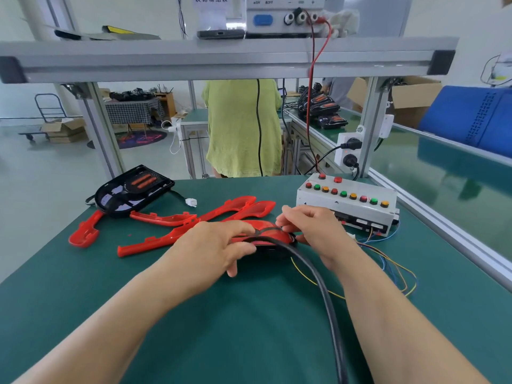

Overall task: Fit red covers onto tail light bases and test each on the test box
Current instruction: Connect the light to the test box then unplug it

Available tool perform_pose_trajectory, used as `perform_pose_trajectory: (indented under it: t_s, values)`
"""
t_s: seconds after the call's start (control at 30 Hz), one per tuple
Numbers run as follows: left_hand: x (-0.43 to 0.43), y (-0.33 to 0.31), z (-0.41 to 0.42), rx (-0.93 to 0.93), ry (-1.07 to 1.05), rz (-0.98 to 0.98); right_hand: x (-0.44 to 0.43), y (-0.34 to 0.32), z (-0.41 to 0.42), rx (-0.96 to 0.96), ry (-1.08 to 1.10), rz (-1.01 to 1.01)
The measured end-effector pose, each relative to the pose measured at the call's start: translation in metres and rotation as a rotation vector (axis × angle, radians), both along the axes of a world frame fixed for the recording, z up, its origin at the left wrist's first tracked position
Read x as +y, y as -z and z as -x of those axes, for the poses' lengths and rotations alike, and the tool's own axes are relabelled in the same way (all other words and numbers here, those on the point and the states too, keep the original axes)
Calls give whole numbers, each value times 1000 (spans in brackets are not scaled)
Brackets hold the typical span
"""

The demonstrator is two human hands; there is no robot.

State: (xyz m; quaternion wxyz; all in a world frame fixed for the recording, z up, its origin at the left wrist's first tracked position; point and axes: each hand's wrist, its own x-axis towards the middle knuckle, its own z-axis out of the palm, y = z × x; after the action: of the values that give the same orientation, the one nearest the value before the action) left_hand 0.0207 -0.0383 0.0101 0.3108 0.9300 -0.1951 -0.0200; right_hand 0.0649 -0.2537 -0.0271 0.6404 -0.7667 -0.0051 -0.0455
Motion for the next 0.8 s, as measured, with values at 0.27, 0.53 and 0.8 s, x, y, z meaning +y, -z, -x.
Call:
perform_pose_trajectory:
  t_s: [0.27,0.53,0.8]
  values:
    - [-5,6,6,-159,-233,-84,-11,-13,-1,129,-199,-276]
    - [-2,6,6,-265,-242,-97,-35,-19,17,25,-893,-541]
    - [-8,9,16,-564,-366,-247,-20,-17,3,178,-342,-894]
